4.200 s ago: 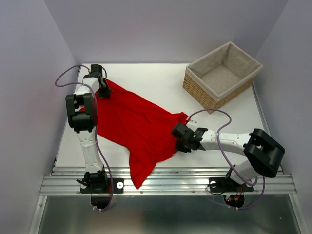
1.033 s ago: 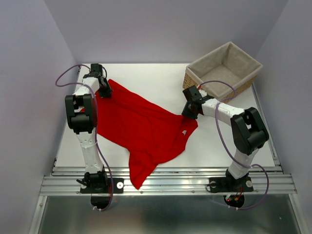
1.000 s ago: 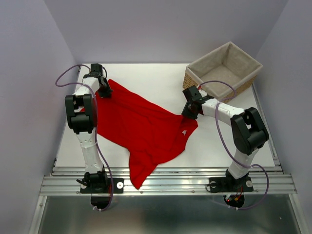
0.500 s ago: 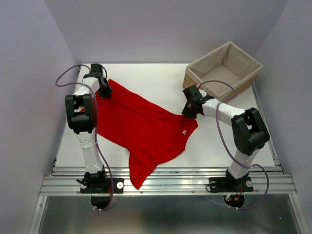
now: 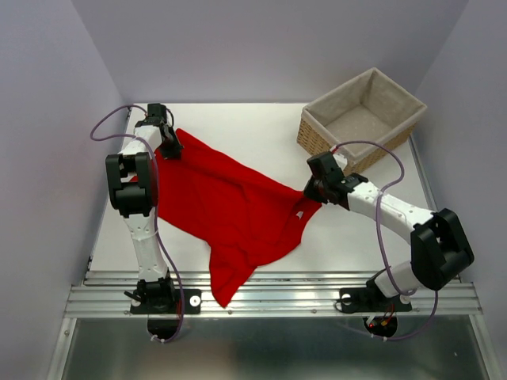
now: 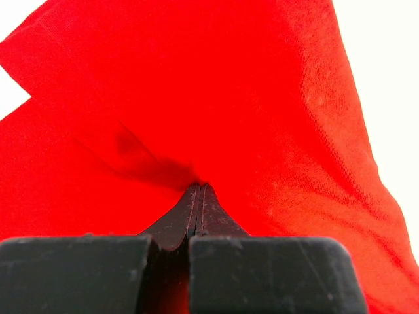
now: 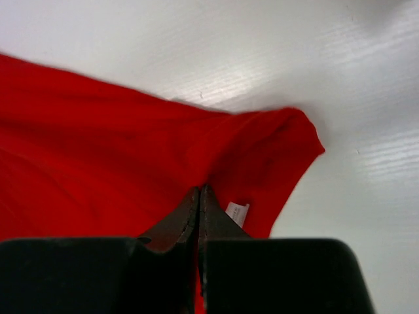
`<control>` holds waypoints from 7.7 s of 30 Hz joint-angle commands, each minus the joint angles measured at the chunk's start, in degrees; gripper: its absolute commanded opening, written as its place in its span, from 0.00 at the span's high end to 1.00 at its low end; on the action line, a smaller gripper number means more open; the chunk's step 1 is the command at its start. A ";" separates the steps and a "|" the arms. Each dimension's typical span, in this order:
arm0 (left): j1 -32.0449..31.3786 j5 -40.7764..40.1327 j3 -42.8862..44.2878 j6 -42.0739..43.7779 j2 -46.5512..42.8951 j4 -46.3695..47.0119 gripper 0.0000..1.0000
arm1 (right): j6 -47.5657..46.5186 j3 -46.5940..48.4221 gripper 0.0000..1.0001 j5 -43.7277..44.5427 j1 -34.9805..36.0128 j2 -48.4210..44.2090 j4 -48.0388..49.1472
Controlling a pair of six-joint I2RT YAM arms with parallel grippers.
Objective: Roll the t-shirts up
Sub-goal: Fold the T-shirt at the center of the board.
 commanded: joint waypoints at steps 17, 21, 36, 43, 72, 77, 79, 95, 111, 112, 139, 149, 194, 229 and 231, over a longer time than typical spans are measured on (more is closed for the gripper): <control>0.03 -0.79 1.94 1.13 -1.79 -0.31 1.00 | 3.66 -9.55 0.72 10.13 2.52 -2.65 -1.60; -0.06 0.52 2.46 1.13 -3.02 -0.31 1.00 | 2.08 -8.06 0.64 10.83 2.52 -5.12 -3.88; -0.67 1.85 4.40 0.95 -9.79 -0.66 1.00 | -1.34 5.11 0.65 10.13 5.42 3.66 -3.19; -0.59 -0.44 2.90 1.21 -8.91 -0.93 1.00 | -2.05 5.65 0.62 6.97 5.42 5.69 -3.10; -0.06 -4.41 -4.38 -0.81 -10.93 1.27 0.46 | -5.39 5.47 0.57 5.39 9.56 3.57 -0.03; -0.06 -2.38 -4.21 -0.72 -8.03 2.15 0.47 | -4.52 7.76 0.69 7.40 9.56 9.63 0.94; -0.15 -1.23 -3.78 -0.63 -6.54 2.33 0.47 | -3.73 7.33 0.69 7.41 7.89 12.97 0.94; -3.05 0.61 7.72 1.48 1.19 -1.70 0.47 | -4.42 2.48 0.70 11.97 -2.93 14.83 -1.43; 1.43 0.87 4.41 -5.63 -7.32 0.12 0.46 | -8.73 6.45 0.60 6.27 -2.93 7.62 -2.66; 2.74 2.10 2.83 -6.86 -8.11 2.04 0.45 | -8.82 6.36 0.60 6.18 -2.93 7.45 -2.66; 5.83 6.68 -16.96 -31.47 -11.46 19.99 0.39 | -8.38 2.93 0.57 4.15 -2.93 4.46 -2.49; 5.74 3.17 -11.88 -27.19 -10.32 18.51 0.65 | -9.96 2.05 0.56 3.19 -2.93 1.30 -2.66; 5.39 4.13 -16.52 -31.48 -10.93 20.96 0.40 | -8.12 -0.32 0.54 3.28 -1.34 -5.03 -5.74; 0.65 -5.36 5.81 -10.92 -7.50 5.06 1.00 | -6.19 4.61 0.47 3.99 15.96 -2.13 -10.23; 0.65 -7.37 5.19 -10.04 -7.42 3.74 0.86 | -4.52 3.64 0.47 2.31 17.11 -2.40 -9.87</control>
